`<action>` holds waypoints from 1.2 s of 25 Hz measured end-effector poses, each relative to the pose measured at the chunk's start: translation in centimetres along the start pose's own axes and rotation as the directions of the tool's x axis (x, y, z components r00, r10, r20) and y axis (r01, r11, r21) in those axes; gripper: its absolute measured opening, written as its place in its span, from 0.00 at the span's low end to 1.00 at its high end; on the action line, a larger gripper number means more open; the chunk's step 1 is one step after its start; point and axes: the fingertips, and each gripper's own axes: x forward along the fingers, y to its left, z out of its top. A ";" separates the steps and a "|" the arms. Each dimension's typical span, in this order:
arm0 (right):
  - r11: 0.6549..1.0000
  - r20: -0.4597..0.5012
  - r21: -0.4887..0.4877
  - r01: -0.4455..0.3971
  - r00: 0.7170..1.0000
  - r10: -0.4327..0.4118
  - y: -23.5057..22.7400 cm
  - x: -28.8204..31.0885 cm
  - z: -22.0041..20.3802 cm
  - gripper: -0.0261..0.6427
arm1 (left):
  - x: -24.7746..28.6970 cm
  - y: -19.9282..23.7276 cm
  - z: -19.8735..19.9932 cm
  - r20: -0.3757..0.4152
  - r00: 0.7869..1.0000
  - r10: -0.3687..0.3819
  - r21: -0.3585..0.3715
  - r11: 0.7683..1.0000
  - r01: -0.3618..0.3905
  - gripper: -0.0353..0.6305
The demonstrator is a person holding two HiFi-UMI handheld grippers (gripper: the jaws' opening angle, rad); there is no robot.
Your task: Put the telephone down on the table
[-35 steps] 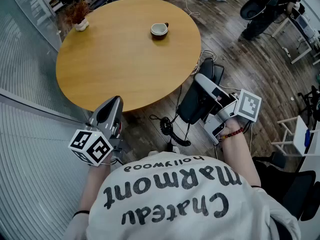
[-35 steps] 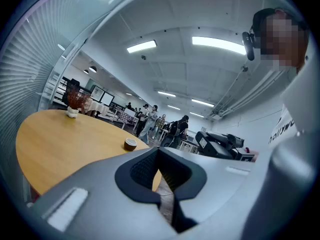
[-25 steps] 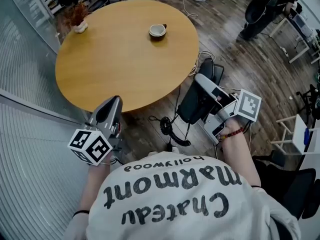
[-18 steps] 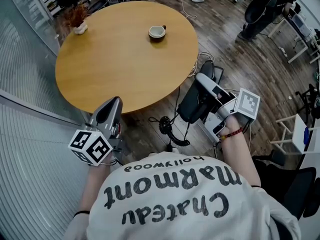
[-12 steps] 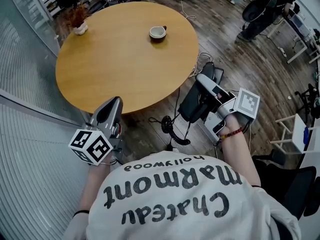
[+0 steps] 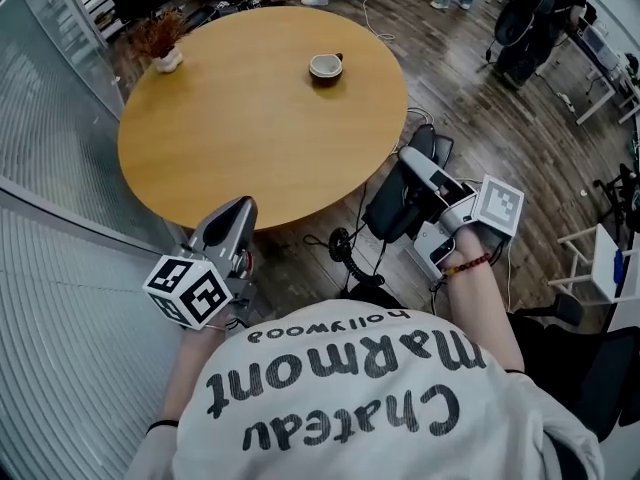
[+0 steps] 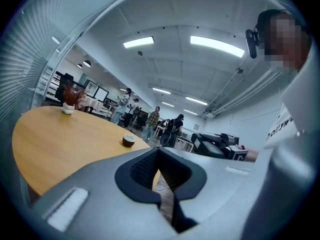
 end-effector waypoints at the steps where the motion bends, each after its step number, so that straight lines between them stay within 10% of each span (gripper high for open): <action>1: 1.000 0.002 0.006 -0.002 1.000 0.002 0.1 0.3 0.2 0.48 | 0.0 0.2 0.0 -0.014 1.000 0.004 0.002 1.000 -0.004 0.06; 9: 0.999 -0.024 -0.013 0.035 0.999 -0.035 -0.2 3.9 1.8 0.48 | 1.3 4.2 1.7 -0.037 0.999 0.040 -0.074 0.996 -0.042 0.06; 22: 0.999 -0.130 -0.047 -0.016 0.992 0.010 -9.6 4.6 2.6 0.48 | 4.8 5.0 -7.0 0.030 0.991 0.132 -0.070 0.989 -0.129 0.06; 30: 1.000 -0.194 -0.005 -0.014 0.981 0.013 -8.4 11.1 11.1 0.48 | 13.0 5.3 -0.6 -0.009 0.986 0.169 -0.070 0.983 -0.169 0.06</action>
